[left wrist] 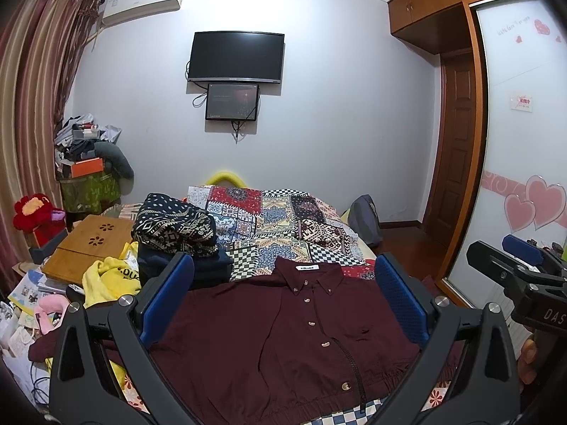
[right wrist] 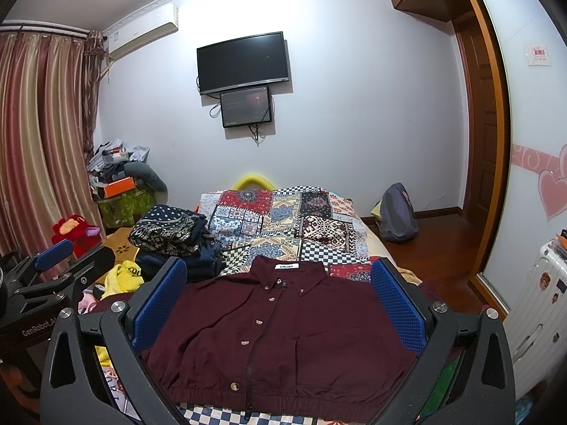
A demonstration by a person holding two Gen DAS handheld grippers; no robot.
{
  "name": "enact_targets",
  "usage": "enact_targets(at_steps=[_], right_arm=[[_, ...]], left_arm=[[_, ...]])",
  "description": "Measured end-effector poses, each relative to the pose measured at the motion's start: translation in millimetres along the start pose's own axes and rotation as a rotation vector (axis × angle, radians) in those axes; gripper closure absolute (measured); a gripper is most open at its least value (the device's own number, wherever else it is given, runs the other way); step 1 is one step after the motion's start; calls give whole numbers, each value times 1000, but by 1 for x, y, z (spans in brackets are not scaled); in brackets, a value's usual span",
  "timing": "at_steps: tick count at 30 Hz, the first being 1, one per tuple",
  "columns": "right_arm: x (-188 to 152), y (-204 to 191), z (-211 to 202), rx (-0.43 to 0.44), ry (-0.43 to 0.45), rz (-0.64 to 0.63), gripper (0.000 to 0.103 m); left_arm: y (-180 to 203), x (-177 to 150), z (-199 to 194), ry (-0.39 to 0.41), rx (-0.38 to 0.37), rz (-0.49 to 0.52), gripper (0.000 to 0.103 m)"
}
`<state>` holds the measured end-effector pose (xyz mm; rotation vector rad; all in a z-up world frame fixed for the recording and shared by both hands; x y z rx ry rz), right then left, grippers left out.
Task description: Fold large clothes
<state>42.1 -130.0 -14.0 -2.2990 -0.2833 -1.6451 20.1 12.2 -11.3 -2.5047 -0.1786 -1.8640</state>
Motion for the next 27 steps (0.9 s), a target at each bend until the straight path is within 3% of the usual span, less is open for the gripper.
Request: enact_targets(at_steps=[27], right_arm=[[-2, 1, 0, -9, -5, 2, 0]], left_arm=[[1, -3, 7, -15, 3, -1, 1]])
Point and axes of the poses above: each gripper's, at about its wrist camera, not at the fingertips, and z roughly the way its jaws point, y to its right, x to its top, the point moved 1 cm from there along z, roughly the way its jaws point, and after that the axes turned 4 degrees about x, right-handed, at the moved point
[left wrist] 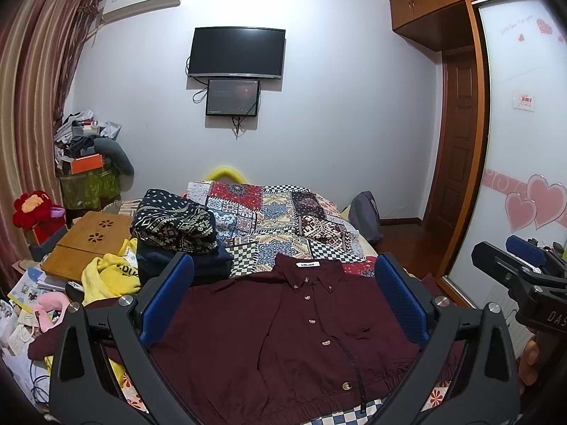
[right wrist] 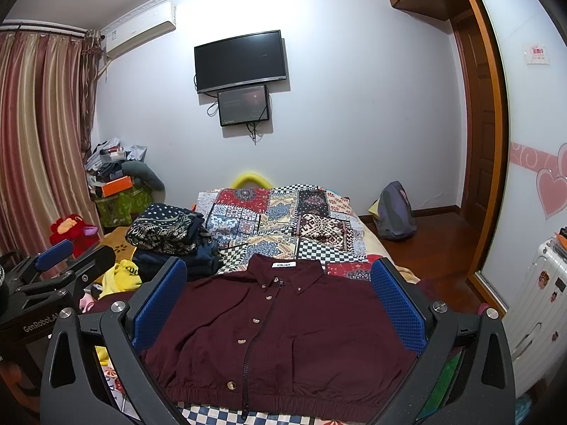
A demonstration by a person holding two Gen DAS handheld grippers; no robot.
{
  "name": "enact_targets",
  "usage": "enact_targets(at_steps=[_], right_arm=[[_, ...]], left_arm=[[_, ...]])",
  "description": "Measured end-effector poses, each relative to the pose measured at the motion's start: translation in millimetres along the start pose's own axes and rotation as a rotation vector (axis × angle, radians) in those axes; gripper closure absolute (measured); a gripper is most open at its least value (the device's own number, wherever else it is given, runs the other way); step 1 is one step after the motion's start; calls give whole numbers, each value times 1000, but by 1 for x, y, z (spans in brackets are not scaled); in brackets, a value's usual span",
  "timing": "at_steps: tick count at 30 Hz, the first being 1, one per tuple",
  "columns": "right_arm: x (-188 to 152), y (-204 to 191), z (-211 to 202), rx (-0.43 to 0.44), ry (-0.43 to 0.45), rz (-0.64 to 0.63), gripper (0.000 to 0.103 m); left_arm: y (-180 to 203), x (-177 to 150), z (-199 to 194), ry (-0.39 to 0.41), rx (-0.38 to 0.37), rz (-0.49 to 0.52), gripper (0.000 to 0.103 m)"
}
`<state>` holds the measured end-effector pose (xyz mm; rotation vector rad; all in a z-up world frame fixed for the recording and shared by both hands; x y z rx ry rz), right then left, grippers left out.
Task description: Fold large clothes
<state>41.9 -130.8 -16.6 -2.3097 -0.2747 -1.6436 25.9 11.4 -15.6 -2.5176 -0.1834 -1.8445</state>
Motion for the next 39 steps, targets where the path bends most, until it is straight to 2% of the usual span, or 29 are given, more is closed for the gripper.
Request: enact_targets(at_steps=[14, 23, 32, 35, 39], right_arm=[[2, -1, 8, 5, -24, 2, 0], [0, -4, 32, 14, -71, -10, 0], [-2, 2, 80, 5, -149, -19, 0], [-2, 7, 102, -5, -179, -22, 0], [-7, 14, 127, -29, -220, -28, 0]], left_arm=[[-11, -1, 9, -15, 23, -17, 1], [-39, -2, 34, -47, 87, -52, 1], [-111, -7, 73, -109, 214, -118, 1], [-152, -14, 86, -149, 235, -186, 1], [-215, -38, 104, -240, 292, -329, 1]])
Point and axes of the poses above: each gripper's, at about its wrist camera, not at the fingertips, and z roughly the way its jaws point, y to its right, x to its top, the point moved 1 cm from there along z, roughly the way its jaws point, and after that the axes turned 4 degrees about x, right-handed, at the moved point
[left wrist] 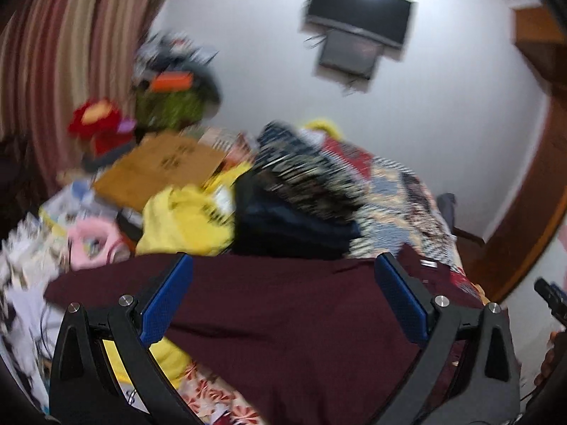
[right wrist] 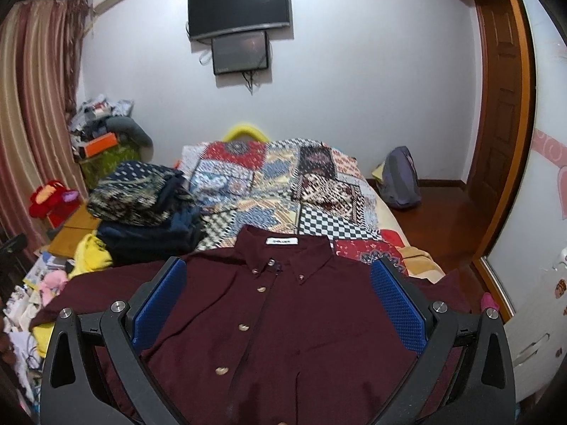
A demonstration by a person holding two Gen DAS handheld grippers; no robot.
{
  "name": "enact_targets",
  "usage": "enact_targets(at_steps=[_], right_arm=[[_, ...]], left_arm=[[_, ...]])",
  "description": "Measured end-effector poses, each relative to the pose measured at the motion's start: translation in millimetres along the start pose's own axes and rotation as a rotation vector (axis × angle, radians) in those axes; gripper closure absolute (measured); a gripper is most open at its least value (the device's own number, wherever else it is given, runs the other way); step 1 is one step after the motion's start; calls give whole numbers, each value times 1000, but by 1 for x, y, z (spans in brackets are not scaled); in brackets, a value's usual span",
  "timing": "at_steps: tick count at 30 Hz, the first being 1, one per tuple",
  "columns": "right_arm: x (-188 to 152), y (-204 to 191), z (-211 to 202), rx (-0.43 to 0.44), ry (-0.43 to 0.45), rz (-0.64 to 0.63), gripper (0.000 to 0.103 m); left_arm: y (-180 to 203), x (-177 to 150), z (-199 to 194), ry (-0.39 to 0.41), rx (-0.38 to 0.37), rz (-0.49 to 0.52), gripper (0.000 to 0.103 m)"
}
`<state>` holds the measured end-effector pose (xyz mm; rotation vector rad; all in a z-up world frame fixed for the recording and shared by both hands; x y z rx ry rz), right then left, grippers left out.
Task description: Fold large clothes
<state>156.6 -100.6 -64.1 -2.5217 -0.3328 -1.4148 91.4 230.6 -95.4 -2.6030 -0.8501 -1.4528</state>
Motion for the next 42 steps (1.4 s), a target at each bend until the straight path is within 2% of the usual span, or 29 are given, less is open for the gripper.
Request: enact_targets(at_steps=[6, 10, 14, 19, 23, 24, 26, 27, 29, 30, 32, 34, 38, 42], right_arm=[[-8, 10, 36, -25, -93, 23, 0], [-17, 23, 55, -10, -171, 86, 0], [-24, 33, 68, 1, -226, 151, 0], [-25, 40, 83, 1, -266, 207, 0], [-26, 42, 86, -12, -274, 216, 0], [-26, 42, 87, -13, -278, 218, 0], [-26, 42, 88, -17, -280, 218, 0], [-26, 42, 88, -17, -281, 218, 0], [-26, 42, 87, -21, -280, 217, 0], [-26, 42, 86, -21, -278, 216, 0], [-24, 43, 83, -18, -272, 211, 0], [-22, 42, 80, -22, -262, 201, 0], [-19, 43, 72, -16, -239, 187, 0], [-16, 46, 64, -13, -213, 175, 0]], left_arm=[[-92, -25, 62, -233, 1, -260, 1], [-147, -58, 89, -332, 16, -444, 1], [-190, -88, 105, -363, 3, -616, 1], [-230, -105, 127, -354, 14, -747, 3], [-251, -109, 142, -342, 35, -803, 15], [-252, -108, 142, -329, 48, -801, 17], [-250, -101, 143, -300, 105, -767, 34], [-248, -97, 141, -292, 152, -728, 40], [-241, -88, 145, -297, 253, -637, 66], [-235, -83, 145, -299, 307, -579, 71], [-225, -71, 140, -280, 360, -485, 86], [-209, -53, 132, -234, 392, -387, 90], [-172, -14, 109, -127, 369, -270, 92], [-118, 29, 78, 7, 255, -146, 93]])
Point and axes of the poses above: each gripper's, at about its wrist camera, not at the fingertips, and z roughly the way its jaws point, y to its right, x to its top, the point moved 1 cm from there along z, roughly the way its jaws point, and after that the axes turned 4 degrees about x, right-handed, at the moved point
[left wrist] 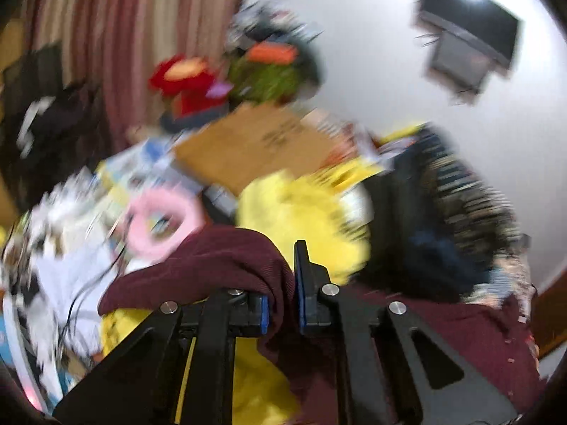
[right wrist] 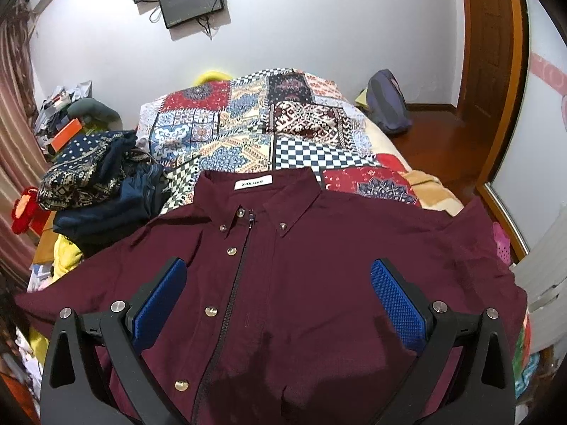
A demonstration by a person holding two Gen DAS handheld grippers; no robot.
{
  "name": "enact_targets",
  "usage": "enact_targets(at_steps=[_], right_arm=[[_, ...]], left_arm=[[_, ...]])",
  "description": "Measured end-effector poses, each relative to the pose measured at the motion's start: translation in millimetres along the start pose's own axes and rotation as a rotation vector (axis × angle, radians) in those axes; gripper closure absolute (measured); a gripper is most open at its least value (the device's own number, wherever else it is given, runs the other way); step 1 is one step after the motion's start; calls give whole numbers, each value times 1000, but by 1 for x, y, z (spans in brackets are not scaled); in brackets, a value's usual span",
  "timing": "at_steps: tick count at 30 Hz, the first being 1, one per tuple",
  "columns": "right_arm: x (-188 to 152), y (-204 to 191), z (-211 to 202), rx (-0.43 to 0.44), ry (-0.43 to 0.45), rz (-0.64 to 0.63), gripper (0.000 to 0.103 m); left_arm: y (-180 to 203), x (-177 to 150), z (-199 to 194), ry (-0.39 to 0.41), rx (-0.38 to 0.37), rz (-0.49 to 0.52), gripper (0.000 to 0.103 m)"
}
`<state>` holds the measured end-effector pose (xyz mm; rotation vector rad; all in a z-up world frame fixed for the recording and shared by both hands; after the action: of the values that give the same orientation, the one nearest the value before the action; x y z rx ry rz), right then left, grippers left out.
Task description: Fold large clothes
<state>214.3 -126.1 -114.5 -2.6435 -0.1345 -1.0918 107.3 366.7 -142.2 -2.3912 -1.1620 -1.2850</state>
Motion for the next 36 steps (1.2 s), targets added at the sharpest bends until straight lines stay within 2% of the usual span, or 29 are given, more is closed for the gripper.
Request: enact_targets(at_steps=[4, 6, 10, 13, 16, 19, 22, 26, 30, 31, 32, 34, 36], right_arm=[[2, 4, -8, 0, 21, -15, 0], [3, 8, -12, -2, 32, -23, 0], [4, 18, -17, -10, 46, -24, 0], [3, 27, -19, -16, 51, -22, 0], [0, 34, -21, -23, 48, -20, 0], [-5, 43, -21, -35, 37, -16, 0], [-10, 52, -21, -45, 21, -14, 0], [-18, 63, -20, -51, -5, -14, 0], [-24, 70, -21, -45, -25, -15, 0], [-25, 71, -21, -44, -31, -16, 0], [-26, 71, -21, -42, -36, -17, 0], [-27, 71, -21, -40, -46, -23, 0], [-27, 70, -21, -43, -50, -36, 0]], left_arm=[[65, 26, -49, 117, -161, 109, 93], [96, 30, -69, 142, -246, 152, 93], [172, 22, -96, 155, -404, 265, 93], [224, 1, -104, 134, -475, 349, 93], [276, -35, -104, 74, -537, 453, 93], [329, -84, -93, -42, -564, 579, 93], [362, -133, -82, -164, -595, 679, 93], [382, -190, -68, -351, -619, 758, 93], [387, -218, -66, -446, -620, 806, 90], [386, -220, -68, -465, -623, 817, 83], [384, -221, -70, -498, -639, 827, 70], [380, -220, -76, -510, -665, 831, 56], [377, -215, -83, -480, -662, 844, 53]])
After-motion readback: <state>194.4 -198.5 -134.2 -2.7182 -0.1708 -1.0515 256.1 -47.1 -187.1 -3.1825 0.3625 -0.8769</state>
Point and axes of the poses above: each gripper's, at about its wrist camera, not at the fingertips, and z roughly the way its jaws point, y to its right, x to its top, the point moved 1 cm from there along z, roughly the way its jaws point, and after that the axes turned 4 degrees about x, right-handed, at the moved point
